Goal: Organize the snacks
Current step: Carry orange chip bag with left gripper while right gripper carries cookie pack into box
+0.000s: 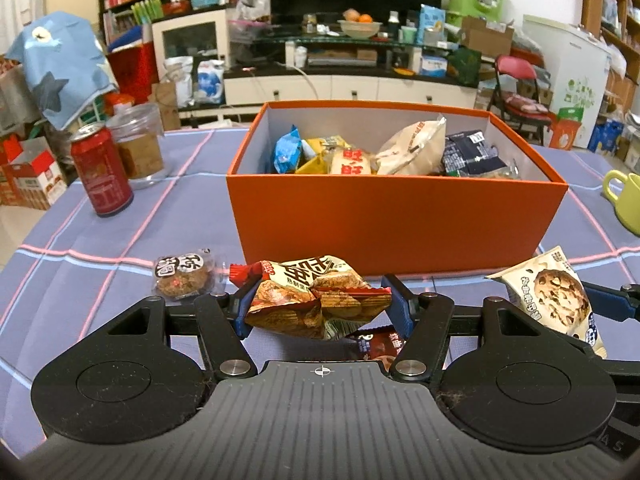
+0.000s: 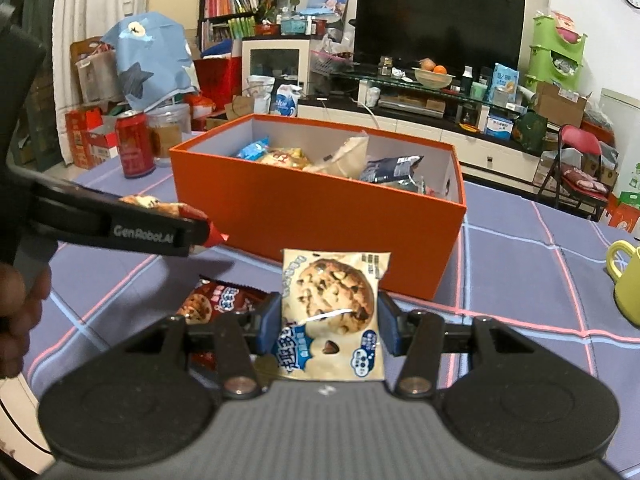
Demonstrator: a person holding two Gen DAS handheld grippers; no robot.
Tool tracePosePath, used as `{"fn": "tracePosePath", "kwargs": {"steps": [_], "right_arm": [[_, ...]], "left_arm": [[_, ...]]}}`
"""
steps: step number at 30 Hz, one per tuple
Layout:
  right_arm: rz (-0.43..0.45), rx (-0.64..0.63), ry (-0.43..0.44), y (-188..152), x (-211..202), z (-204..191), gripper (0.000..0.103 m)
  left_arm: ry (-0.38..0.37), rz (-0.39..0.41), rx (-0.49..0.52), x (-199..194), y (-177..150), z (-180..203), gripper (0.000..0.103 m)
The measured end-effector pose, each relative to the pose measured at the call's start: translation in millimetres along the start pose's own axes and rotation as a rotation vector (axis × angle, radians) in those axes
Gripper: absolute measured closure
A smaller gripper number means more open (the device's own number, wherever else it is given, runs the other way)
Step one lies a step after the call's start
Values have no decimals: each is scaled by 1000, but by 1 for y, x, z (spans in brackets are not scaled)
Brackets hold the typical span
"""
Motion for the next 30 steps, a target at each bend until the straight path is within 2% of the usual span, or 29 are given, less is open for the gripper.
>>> {"fn": "tracePosePath", "kwargs": {"steps": [30], "right_arm": [[-3, -4, 16, 4, -2, -4, 50]], "left_arm": [[7, 7, 18, -8, 1, 0, 66]]}}
Point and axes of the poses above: each gripper's, at about its wrist camera, not at the fingertips, and x roughly the way its jaws point, z to its right, y to its top, the point moved 6 cm from there along x, roughly the way its jaws point, and after that the axes turned 5 degrees about x, right-handed, at the moved point
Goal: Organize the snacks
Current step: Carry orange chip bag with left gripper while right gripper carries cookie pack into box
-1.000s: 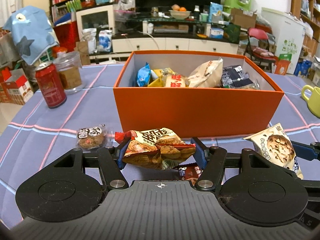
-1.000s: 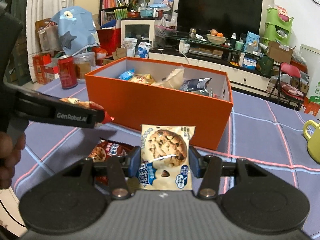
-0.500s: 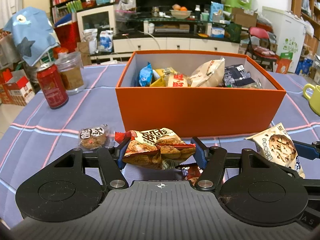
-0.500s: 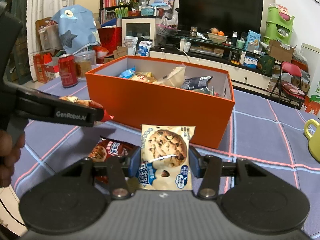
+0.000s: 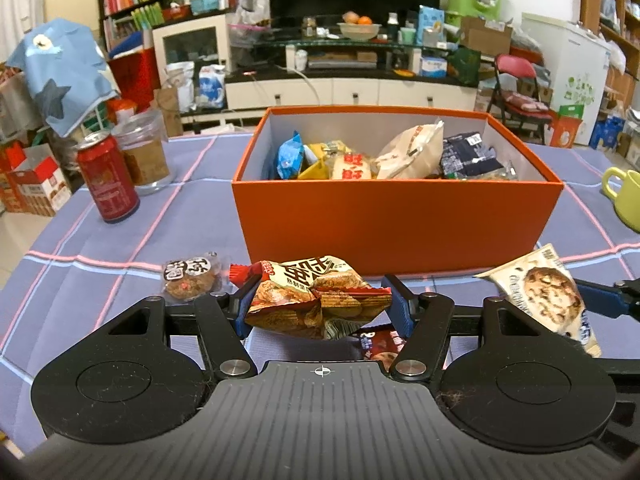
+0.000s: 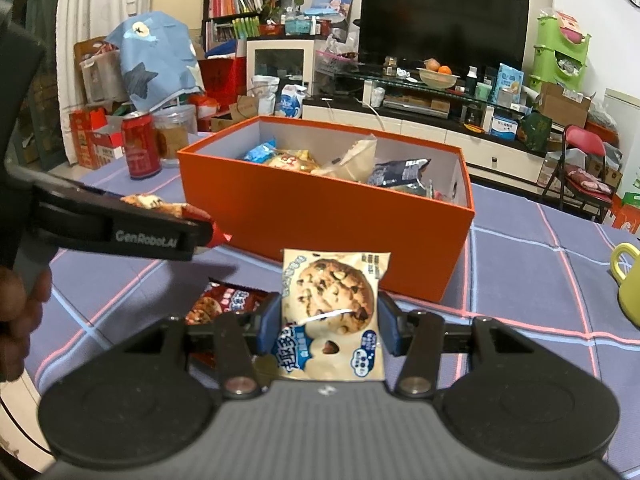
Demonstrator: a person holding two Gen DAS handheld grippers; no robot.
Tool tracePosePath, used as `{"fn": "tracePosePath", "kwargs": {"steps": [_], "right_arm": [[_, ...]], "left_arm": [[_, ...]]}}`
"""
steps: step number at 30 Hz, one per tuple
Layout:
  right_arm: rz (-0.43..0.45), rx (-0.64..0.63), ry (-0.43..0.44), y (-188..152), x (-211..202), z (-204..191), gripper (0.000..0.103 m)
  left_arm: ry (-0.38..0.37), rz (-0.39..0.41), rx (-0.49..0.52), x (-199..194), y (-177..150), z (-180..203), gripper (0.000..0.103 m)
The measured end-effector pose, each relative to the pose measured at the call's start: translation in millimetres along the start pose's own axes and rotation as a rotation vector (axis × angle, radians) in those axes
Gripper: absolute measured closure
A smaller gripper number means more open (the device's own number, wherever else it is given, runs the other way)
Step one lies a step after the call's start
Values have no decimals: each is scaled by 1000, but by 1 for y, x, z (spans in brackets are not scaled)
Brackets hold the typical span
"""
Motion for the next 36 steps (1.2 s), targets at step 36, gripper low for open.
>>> {"fn": "tracePosePath", "kwargs": {"steps": [36], "right_arm": [[132, 55, 18, 150, 64, 21, 49]], "left_arm": [[-71, 158, -62, 39, 134, -61, 59]]}}
Point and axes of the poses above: each gripper's, at about its wrist camera, not at the fingertips, and x roughly the way its jaws point, z to its right, y to its top, the point moved 6 cm from there along x, roughly the way its jaws point, and after that the axes turned 5 degrees about x, right-handed, at the moved point
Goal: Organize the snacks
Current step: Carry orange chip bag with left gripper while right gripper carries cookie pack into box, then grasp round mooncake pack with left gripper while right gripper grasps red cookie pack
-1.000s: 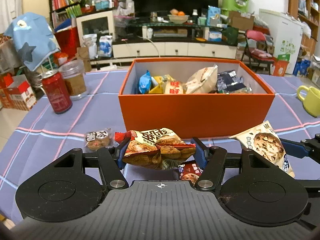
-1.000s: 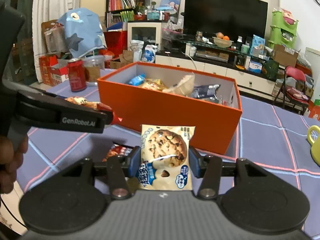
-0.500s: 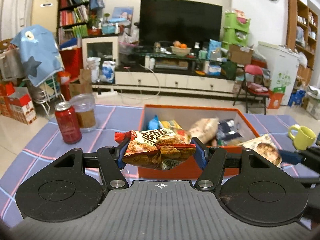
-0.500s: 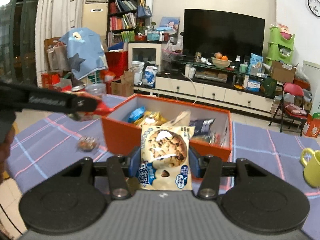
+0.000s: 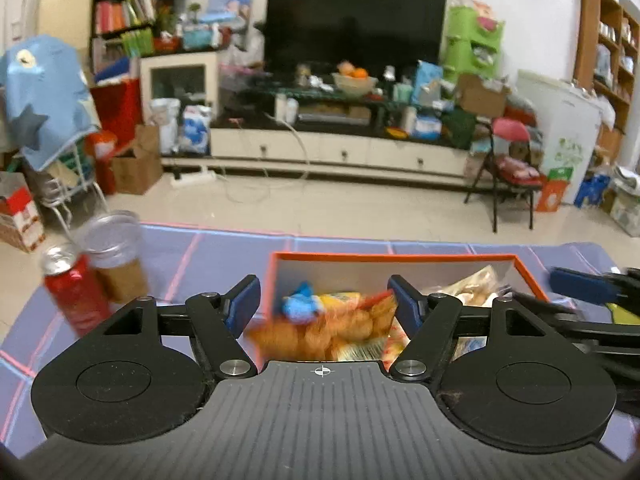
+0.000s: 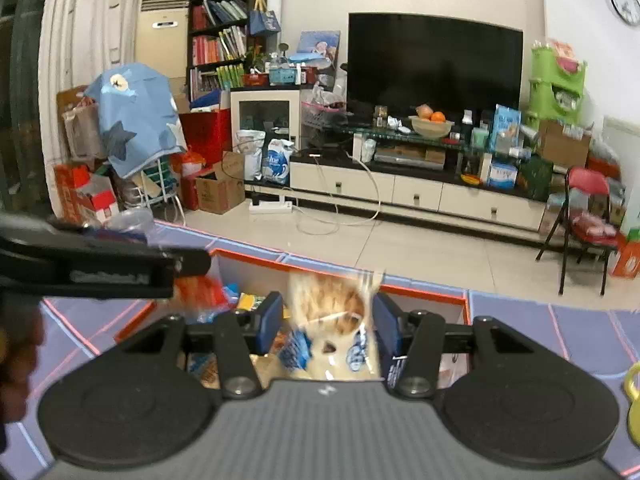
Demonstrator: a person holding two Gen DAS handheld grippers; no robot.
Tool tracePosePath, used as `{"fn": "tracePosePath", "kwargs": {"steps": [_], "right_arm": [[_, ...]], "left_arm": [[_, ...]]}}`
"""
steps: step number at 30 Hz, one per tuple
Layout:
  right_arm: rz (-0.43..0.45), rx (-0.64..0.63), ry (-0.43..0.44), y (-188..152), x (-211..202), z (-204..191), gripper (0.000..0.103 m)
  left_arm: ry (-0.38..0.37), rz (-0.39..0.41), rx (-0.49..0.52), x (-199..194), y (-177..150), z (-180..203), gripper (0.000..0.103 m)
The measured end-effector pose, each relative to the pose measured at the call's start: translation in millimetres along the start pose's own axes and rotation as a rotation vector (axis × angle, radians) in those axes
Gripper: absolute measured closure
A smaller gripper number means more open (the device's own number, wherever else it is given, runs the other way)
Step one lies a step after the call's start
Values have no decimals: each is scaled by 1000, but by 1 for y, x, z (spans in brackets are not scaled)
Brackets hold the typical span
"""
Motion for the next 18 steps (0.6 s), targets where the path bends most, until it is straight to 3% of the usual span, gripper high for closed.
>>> {"fn": "tracePosePath", "kwargs": {"steps": [2, 5, 9, 12, 18], "right_arm": [[27, -11, 30, -6, -26, -4, 41], [15, -32, 56, -40, -61, -10, 39], [-108, -5, 105, -103, -87, -22, 37], [-172, -56, 113, -133, -92, -40, 35], [-201, -78, 102, -142, -80, -56, 33]], "left_arm": [[2, 70, 19, -23, -8, -20, 48], [-8, 100, 32, -48, -32, -58, 45], [31, 48, 61, -60, -74, -115, 40], [34, -1, 38, -58, -105, -143, 41], [-72, 10, 155, -42, -127, -134, 42]]}}
Point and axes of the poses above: each gripper's, at about its wrist camera, not at the fingertips, and x roughly the way its jaws point, z to its right, y to its top, the point moved 6 cm from there along x, roughly the way its jaws point, and after that the axes turned 5 degrees about x, right-handed, at the moved point
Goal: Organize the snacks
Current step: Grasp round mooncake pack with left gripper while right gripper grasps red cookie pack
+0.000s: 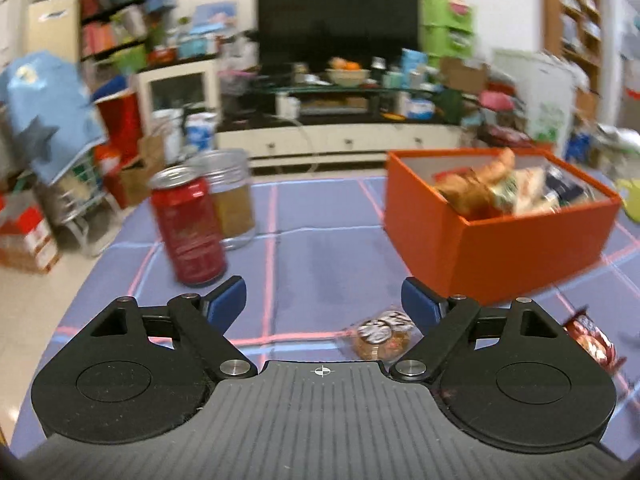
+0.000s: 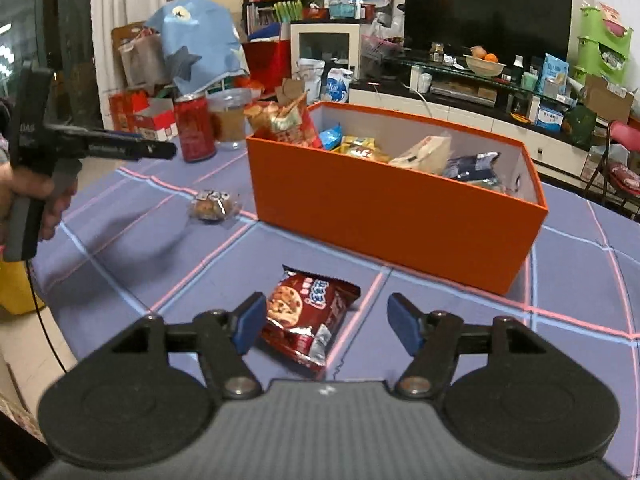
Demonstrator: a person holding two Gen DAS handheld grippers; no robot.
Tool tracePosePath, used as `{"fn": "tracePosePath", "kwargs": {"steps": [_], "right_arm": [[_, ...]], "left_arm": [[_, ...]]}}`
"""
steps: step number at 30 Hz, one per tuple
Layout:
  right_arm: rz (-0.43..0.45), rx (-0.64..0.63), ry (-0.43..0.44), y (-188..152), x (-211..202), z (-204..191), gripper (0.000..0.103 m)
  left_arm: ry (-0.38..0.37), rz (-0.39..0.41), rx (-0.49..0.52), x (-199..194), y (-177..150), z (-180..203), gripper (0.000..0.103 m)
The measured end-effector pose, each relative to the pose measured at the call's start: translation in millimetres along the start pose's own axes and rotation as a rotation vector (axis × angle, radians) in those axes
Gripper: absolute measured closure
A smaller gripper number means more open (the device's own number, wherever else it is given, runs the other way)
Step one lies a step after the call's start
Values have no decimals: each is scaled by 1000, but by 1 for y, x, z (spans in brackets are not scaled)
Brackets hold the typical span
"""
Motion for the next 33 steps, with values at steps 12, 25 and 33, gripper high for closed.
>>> {"fn": "tracePosePath", "kwargs": {"steps": [12, 25, 33], "right_arm": [[23, -55, 75, 13, 16, -24, 30], [-27, -40, 76, 5, 28, -17, 30], [-34, 32, -30, -5, 36, -4, 30]], "left_arm": [[-293, -52, 278, 46, -4, 28, 46], [-455, -167, 157, 48, -36, 64, 38], [-265, -131, 18, 22, -30, 69, 31]]}}
Point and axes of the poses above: each gripper's, at about its wrist camera, not at the fingertips, and x roughly the way its jaws point, z to its right, y to its top, the point moved 6 cm from there along x, roughly the way its jaws point, and after that the axes turned 5 degrees about x, right-handed, at the moved point
